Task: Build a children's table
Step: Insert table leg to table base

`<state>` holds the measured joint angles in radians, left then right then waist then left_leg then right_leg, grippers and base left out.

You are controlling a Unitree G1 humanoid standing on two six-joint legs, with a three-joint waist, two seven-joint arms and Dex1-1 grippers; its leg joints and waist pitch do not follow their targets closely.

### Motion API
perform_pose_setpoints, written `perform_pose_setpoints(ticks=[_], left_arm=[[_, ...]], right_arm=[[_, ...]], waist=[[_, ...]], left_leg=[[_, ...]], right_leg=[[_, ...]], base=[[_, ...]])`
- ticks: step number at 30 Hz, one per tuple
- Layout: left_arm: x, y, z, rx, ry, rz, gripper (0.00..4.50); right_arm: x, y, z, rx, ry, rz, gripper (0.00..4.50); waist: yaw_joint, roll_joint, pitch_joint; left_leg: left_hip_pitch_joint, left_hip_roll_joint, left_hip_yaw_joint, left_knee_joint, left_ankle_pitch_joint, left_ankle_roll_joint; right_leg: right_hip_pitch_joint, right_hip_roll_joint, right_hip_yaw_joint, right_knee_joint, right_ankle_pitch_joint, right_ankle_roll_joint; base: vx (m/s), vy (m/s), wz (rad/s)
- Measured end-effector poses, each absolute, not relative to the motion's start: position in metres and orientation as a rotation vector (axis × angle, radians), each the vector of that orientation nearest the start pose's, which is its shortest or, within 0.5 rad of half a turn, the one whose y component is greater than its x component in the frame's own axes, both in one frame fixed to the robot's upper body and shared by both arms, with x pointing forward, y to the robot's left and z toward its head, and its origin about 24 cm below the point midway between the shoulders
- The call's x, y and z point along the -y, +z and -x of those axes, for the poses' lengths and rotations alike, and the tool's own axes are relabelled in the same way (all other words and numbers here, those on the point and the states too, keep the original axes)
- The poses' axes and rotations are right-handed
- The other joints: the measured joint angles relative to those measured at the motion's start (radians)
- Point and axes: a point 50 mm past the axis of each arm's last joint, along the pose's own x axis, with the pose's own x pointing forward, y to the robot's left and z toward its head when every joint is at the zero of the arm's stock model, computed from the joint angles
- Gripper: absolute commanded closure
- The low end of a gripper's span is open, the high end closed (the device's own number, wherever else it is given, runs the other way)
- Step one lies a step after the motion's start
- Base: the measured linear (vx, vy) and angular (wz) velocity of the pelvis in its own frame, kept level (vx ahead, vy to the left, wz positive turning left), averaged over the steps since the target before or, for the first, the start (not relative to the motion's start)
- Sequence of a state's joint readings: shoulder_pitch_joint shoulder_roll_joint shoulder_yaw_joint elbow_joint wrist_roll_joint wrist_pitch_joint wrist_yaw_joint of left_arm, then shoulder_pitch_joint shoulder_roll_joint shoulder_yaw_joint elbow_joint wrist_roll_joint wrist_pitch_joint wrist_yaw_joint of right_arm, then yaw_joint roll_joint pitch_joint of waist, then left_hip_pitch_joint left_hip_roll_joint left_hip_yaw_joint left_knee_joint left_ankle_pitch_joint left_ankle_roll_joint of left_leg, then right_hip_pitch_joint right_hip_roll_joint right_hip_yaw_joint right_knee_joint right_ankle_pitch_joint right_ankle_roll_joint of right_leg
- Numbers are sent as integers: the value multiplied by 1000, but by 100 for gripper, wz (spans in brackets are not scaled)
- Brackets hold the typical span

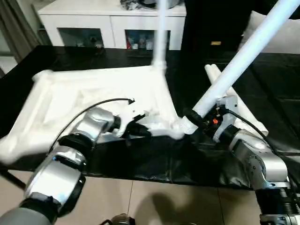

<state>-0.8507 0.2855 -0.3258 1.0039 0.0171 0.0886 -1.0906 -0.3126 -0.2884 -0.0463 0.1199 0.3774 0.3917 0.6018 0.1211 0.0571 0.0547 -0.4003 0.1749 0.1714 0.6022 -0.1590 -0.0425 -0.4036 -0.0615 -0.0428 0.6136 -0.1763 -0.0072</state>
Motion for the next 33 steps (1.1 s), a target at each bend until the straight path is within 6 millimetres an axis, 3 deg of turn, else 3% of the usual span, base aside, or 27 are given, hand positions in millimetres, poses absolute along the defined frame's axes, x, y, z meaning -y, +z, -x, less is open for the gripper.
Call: perform_pose_setpoints(ticks=[7,17,33], left_arm=[[-113,53,-347,-522,-1121,-334,450],[-117,48,-316,-397,-1307,-468,450],[-119,48,-307,-378,-1336,-489,450]], right_arm=[[166,80,-303,-162,637,-147,261],[167,81,-303,-175,658,-132,261],[167,83,-302,-188,719,-133,261]], waist=[[-11,0,-1],[-4,10,-7],[-4,11,-8]], left_leg=[[1,0,0,0,0,0],[2,0,0,-3,0,0],[1,-1,1,-6,0,0]], right_leg=[[1,0,0,0,0,0],[0,0,0,0,-3,4],[0,-2,0,-1,-6,8]], base=[[0,0,0],[0,0,0],[0,0,0]])
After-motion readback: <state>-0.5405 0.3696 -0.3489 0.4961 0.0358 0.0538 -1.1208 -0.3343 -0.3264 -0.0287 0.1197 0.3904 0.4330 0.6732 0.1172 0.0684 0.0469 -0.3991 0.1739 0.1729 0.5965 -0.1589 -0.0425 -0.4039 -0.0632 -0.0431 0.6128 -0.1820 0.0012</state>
